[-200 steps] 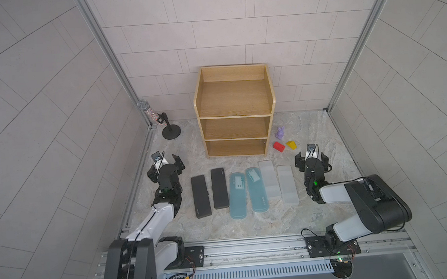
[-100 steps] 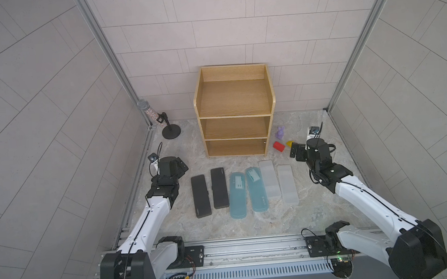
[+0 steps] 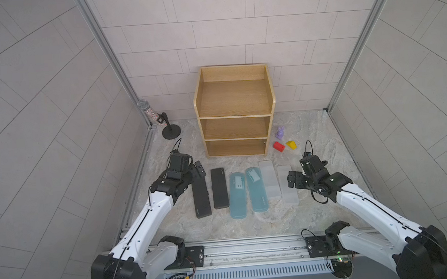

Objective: Place the pencil cases on the shelf according to color
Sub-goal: Pick up the pencil case from the center of the board.

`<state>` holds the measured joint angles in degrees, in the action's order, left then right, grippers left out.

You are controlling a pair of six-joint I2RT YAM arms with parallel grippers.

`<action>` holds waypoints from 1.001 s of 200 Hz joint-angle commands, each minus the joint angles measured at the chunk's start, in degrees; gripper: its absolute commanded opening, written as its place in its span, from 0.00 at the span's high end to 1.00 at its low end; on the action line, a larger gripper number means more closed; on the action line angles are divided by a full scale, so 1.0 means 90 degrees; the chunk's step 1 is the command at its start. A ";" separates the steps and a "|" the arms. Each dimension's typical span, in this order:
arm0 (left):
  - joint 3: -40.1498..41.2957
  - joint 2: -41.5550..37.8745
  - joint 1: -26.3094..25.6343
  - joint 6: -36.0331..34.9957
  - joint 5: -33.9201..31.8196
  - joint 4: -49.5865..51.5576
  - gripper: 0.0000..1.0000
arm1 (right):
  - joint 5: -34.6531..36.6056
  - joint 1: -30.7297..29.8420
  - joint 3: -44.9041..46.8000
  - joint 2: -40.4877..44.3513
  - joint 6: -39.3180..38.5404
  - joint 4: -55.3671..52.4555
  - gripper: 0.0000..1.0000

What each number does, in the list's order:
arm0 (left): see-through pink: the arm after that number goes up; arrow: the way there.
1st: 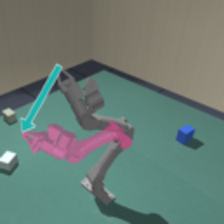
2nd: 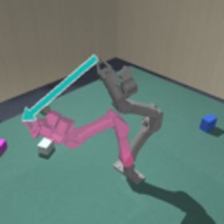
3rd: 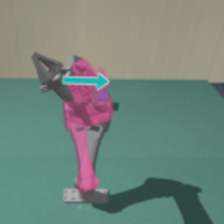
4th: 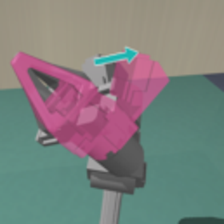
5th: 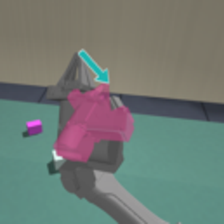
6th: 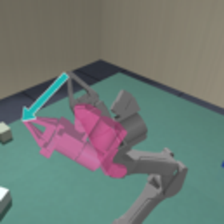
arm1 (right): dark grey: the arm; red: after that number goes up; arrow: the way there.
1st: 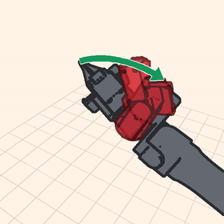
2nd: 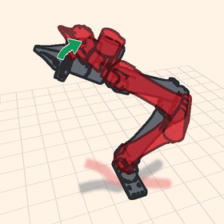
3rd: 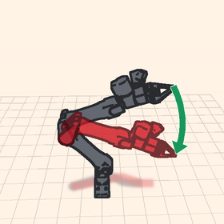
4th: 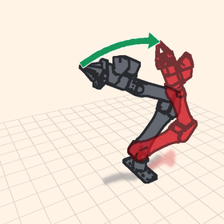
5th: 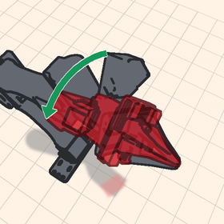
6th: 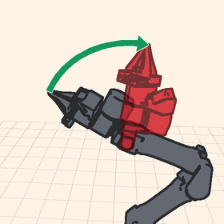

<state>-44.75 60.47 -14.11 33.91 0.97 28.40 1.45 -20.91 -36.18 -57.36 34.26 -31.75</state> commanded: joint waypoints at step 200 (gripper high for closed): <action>-0.0348 -0.0144 -0.0271 -0.0270 0.0614 0.0944 0.00 | 0.0327 -0.0901 0.0102 -0.1513 0.0616 -0.0022 0.07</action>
<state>-46.81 60.40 -16.21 31.11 6.31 36.49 1.74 -27.97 -34.50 -73.14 38.76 -28.51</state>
